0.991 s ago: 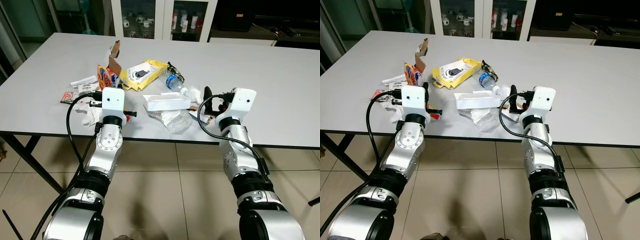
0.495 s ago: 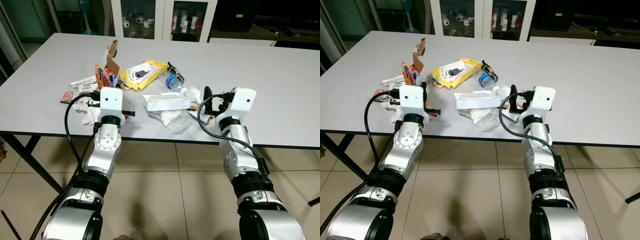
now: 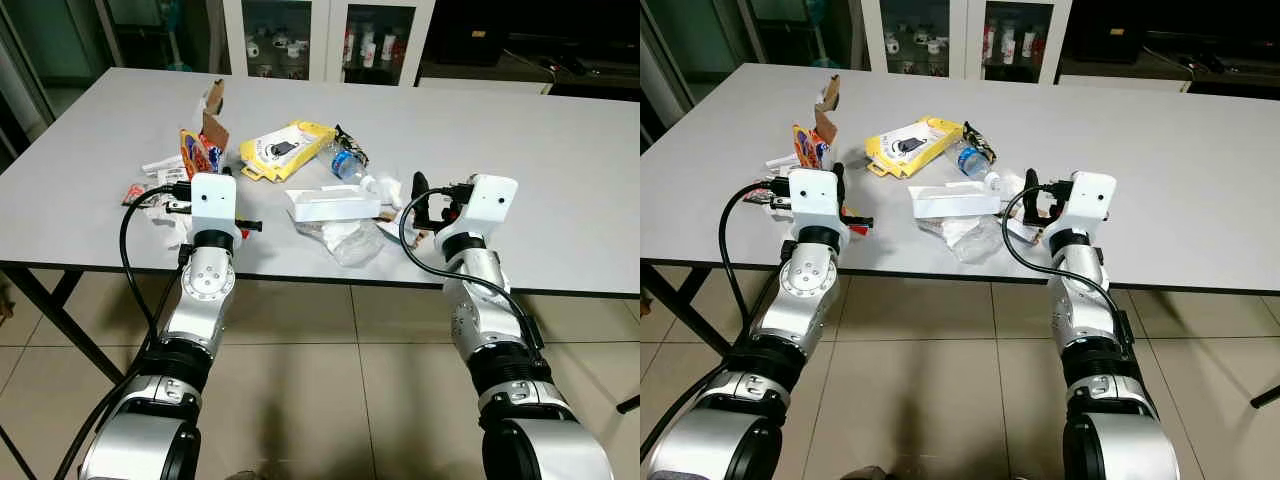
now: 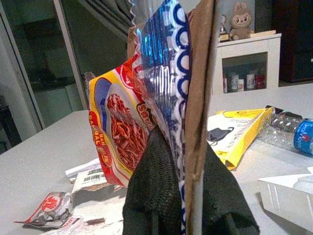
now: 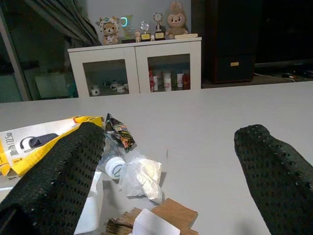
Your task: Picking trash to rubbish bin
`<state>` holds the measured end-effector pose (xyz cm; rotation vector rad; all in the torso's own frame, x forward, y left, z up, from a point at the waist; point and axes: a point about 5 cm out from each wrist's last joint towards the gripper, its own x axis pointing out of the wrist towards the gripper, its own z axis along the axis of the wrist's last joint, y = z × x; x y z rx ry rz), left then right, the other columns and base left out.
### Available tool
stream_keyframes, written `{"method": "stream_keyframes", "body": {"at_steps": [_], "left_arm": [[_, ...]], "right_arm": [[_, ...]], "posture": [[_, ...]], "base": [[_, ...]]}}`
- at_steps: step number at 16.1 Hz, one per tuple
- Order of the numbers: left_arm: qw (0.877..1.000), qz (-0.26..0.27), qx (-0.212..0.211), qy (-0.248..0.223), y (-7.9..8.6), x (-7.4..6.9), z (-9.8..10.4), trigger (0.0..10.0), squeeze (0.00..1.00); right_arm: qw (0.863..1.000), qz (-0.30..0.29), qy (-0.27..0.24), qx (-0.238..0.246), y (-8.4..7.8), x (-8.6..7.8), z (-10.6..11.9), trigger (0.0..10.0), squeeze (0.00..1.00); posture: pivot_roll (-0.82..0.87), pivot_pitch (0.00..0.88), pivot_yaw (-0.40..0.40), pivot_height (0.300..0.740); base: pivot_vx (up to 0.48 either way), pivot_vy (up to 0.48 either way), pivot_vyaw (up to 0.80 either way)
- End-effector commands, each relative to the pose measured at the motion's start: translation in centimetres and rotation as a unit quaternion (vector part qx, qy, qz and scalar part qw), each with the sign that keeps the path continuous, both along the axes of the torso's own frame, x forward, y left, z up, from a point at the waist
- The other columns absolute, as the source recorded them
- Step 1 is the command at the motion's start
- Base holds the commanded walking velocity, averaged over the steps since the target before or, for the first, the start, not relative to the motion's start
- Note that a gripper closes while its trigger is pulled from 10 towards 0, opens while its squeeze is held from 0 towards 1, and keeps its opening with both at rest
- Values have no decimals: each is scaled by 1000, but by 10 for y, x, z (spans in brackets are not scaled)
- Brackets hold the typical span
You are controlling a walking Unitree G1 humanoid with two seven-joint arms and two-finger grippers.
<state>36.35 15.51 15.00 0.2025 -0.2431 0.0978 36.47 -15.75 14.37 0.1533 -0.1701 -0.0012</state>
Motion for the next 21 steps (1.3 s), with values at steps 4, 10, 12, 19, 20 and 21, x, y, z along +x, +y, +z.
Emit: {"method": "stream_keyframes", "body": {"at_steps": [4,10,12,19,20,21], "left_arm": [[1000,0,-1,-4,0,2,4,10000,0],[1000,2,2,0,2,2,2,10000,0],[1000,1,3,-1,3,2,3,10000,0],[1000,-1,9,-2,6,0,2,10000,0],[1000,0,9,-2,7,0,2,10000,0],[1000,0,11,-2,8,-1,2,10000,0]], "right_arm": [[1000,-10,-3,2,-5,1,4,10000,0],[1000,-11,1,2,-4,0,2,10000,0],[1000,-12,1,1,-4,0,2,10000,0],[1000,-13,1,4,-3,0,2,10000,0],[1000,-12,2,4,-2,-1,2,10000,0],[1000,-10,2,5,0,-1,1,10000,0]], "posture": [[13,0,-33,740],[15,11,-28,740],[15,10,-26,740],[36,10,-22,740],[38,11,-22,740],[43,13,-20,740]], "base": [[0,0,0],[0,0,0],[0,0,0],[0,0,0],[0,0,0],[0,0,0]]}}
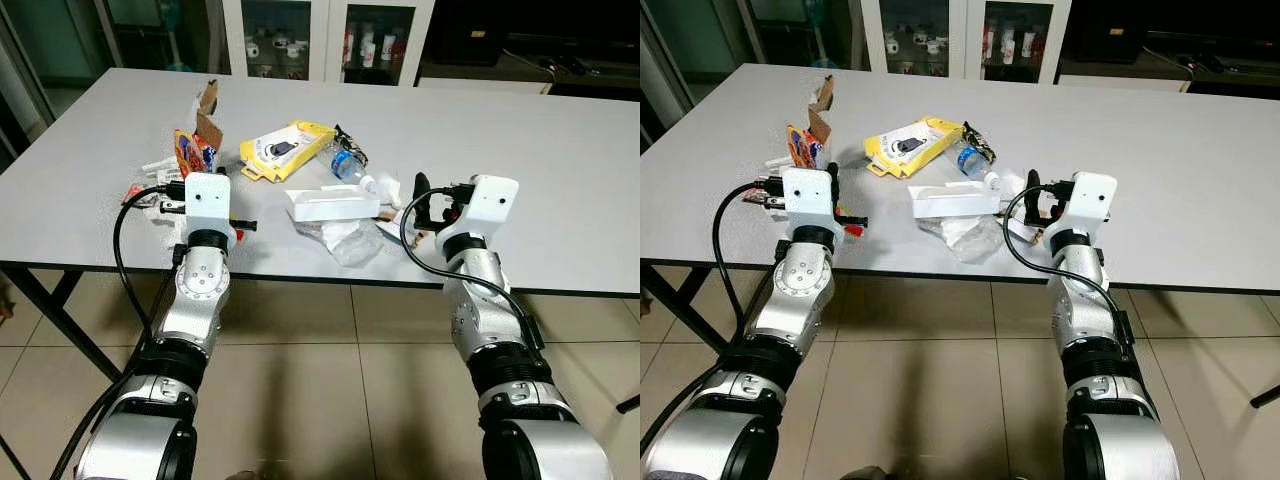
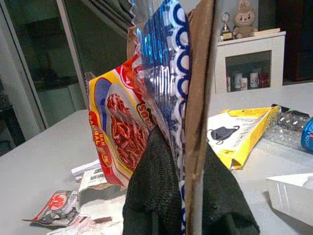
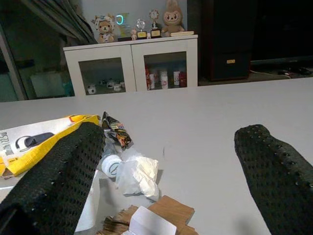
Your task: Picking trash to rubbish bin
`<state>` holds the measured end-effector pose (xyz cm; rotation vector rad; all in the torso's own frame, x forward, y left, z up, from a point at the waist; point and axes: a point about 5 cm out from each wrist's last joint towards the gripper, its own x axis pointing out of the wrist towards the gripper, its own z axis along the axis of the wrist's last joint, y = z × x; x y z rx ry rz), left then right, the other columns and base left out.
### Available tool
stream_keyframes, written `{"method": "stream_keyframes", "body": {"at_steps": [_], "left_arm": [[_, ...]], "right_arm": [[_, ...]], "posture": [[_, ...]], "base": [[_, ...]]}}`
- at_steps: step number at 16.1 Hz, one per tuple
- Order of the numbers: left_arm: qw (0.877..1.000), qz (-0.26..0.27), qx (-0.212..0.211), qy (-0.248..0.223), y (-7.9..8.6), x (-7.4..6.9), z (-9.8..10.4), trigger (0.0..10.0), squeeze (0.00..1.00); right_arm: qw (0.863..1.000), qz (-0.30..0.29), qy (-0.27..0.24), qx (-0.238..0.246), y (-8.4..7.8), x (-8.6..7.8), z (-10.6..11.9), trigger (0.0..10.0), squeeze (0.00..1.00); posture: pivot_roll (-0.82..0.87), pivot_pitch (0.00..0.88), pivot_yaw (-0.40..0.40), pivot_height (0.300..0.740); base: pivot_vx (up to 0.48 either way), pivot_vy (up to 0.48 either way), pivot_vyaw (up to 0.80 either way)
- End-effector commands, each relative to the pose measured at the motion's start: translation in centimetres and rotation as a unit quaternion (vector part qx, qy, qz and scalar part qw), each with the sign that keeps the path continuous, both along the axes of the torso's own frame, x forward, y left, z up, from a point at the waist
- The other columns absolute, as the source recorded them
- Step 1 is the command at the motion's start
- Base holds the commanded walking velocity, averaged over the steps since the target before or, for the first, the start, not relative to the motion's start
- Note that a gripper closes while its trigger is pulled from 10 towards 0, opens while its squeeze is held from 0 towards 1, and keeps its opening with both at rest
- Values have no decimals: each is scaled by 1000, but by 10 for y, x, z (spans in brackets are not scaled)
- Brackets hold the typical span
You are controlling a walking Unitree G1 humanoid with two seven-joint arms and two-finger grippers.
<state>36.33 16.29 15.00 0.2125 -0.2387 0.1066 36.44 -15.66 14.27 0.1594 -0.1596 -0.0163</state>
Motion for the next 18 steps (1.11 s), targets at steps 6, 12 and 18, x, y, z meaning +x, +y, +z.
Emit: {"method": "stream_keyframes", "body": {"at_steps": [6,12,18], "left_arm": [[1000,-10,9,-3,0,-2,1,10000,0],[1000,-10,2,-2,-3,0,1,10000,0],[1000,-14,1,-2,-7,0,0,10000,0]], "right_arm": [[1000,-6,-1,0,-3,-3,-1,10000,0],[1000,3,-7,-5,-1,-1,3,10000,0],[1000,14,-5,-6,4,-1,1,10000,0]], "posture": [[31,1,-9,740],[25,0,-21,740],[22,0,-22,740]], "base": [[0,0,0],[0,0,0],[0,0,0]]}}
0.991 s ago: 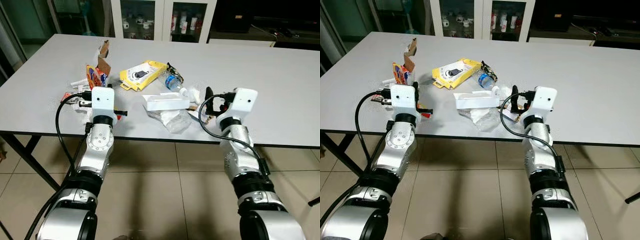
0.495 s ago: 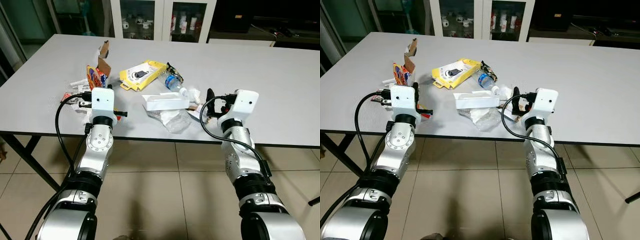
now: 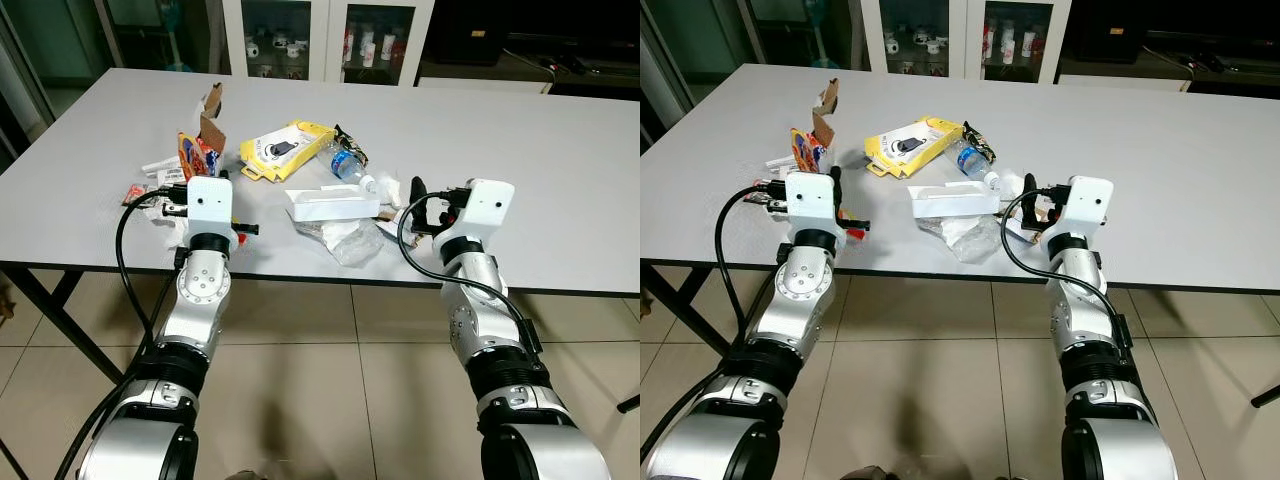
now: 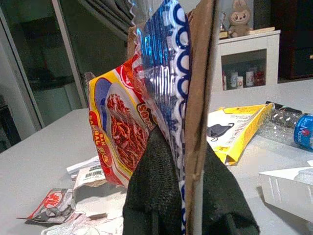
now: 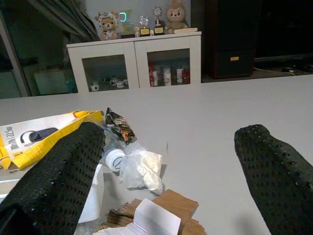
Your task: Picking trash to rubbish bin
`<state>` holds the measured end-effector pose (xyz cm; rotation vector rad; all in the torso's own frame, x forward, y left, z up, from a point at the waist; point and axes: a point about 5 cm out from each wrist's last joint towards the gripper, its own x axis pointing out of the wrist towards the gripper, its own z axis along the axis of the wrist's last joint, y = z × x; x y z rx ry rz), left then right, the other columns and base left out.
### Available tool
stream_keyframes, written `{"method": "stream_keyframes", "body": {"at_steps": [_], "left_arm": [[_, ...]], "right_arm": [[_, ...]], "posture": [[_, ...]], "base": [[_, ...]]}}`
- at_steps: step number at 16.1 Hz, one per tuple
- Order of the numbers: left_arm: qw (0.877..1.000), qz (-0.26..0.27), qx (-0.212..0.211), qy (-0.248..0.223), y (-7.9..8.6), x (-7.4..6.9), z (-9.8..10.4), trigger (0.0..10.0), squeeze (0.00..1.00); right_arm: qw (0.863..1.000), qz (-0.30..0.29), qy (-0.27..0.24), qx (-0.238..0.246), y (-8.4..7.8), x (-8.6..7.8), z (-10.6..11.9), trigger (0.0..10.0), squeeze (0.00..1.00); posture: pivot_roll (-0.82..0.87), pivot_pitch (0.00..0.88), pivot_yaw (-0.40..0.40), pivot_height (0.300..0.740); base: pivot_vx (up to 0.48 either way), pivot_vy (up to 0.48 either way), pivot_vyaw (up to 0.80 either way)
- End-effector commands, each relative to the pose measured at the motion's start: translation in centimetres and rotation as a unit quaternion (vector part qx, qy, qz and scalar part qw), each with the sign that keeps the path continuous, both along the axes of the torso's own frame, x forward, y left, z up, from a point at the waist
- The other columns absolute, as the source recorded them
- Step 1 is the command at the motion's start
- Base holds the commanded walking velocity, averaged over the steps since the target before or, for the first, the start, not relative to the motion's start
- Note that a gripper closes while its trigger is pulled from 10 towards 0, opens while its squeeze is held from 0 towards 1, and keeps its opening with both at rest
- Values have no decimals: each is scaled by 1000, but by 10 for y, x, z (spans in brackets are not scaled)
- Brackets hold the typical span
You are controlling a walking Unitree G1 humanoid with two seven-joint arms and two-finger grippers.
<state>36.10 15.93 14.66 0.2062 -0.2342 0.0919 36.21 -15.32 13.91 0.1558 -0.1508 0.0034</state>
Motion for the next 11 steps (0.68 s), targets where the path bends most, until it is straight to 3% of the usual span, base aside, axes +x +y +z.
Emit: {"method": "stream_keyframes", "body": {"at_steps": [1,11], "left_arm": [[1000,-7,4,-6,-3,3,4,10000,0],[1000,11,5,-3,3,2,4,10000,0]], "right_arm": [[1000,5,-9,-4,2,1,5,10000,0],[1000,11,-6,-3,5,2,6,10000,0]], "posture": [[22,0,-23,740],[32,0,-40,740]], "base": [[0,0,0],[0,0,0]]}}
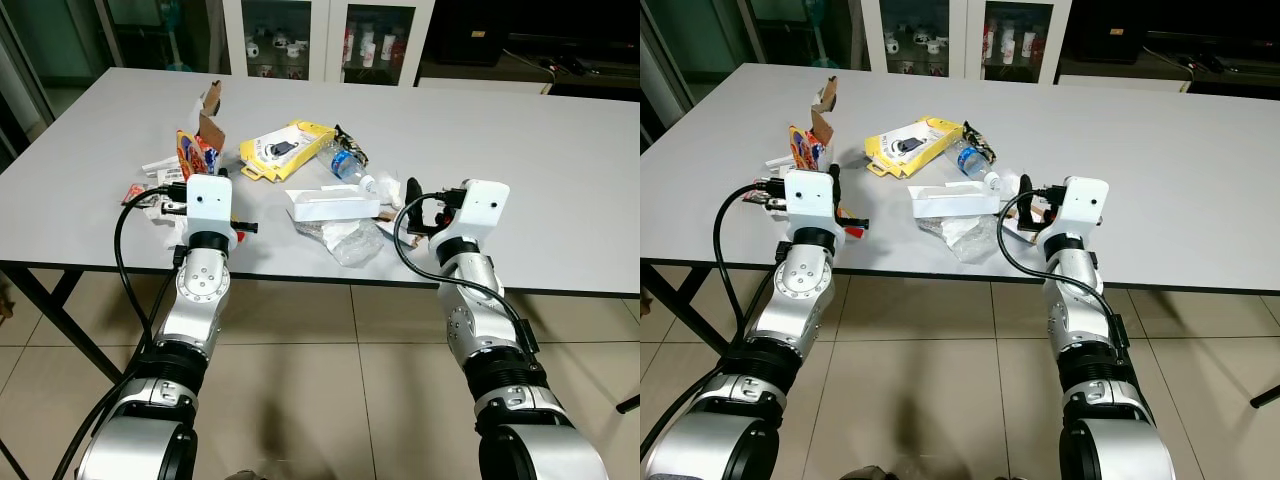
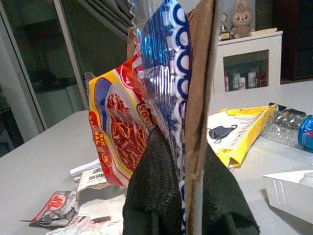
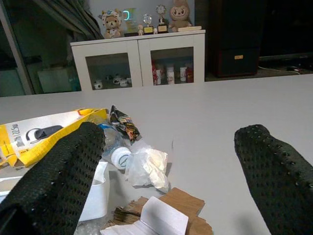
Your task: Picking trash to rubbish bin
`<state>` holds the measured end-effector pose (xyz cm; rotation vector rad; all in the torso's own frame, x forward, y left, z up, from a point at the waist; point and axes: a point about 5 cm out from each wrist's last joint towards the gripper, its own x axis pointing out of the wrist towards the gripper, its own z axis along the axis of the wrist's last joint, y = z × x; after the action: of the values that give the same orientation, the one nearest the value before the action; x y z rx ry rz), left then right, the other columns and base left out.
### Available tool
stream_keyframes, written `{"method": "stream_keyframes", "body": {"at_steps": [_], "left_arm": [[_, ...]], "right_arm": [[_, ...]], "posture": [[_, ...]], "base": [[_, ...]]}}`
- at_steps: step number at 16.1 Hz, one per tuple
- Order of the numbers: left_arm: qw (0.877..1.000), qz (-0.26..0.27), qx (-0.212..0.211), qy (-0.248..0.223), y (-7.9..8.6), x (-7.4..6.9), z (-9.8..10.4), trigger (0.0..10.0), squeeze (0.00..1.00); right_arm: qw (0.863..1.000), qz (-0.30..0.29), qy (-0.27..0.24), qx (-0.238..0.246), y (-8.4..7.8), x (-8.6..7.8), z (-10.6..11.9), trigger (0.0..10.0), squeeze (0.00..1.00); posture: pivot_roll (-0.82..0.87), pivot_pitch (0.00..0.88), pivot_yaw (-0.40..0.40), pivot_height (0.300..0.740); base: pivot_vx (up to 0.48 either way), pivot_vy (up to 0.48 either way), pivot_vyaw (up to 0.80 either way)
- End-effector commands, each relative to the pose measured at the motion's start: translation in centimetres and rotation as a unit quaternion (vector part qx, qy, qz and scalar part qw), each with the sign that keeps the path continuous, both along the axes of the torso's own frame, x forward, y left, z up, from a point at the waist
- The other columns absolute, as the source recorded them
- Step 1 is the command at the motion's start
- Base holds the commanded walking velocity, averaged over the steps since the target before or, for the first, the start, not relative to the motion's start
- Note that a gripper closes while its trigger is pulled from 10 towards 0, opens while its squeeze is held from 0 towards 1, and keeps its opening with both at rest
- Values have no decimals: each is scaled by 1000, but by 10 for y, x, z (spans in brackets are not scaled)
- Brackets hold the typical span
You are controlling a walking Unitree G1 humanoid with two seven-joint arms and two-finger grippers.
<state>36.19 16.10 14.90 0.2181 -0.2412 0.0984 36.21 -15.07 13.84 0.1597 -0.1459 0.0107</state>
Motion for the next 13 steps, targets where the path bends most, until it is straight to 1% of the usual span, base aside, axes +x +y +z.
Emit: {"method": "stream_keyframes", "body": {"at_steps": [1,10,13], "left_arm": [[1000,7,0,0,2,2,2,10000,0],[1000,2,3,2,0,2,1,10000,0],[1000,-3,4,2,-3,2,0,10000,0]], "right_arm": [[1000,7,-9,-4,3,2,7,10000,0],[1000,3,-8,-5,0,3,7,10000,0],[1000,2,-7,-4,0,3,7,10000,0]], "posture": [[32,0,-39,740],[31,0,-37,740],[29,0,-37,740]], "base": [[0,0,0],[0,0,0],[0,0,0]]}}
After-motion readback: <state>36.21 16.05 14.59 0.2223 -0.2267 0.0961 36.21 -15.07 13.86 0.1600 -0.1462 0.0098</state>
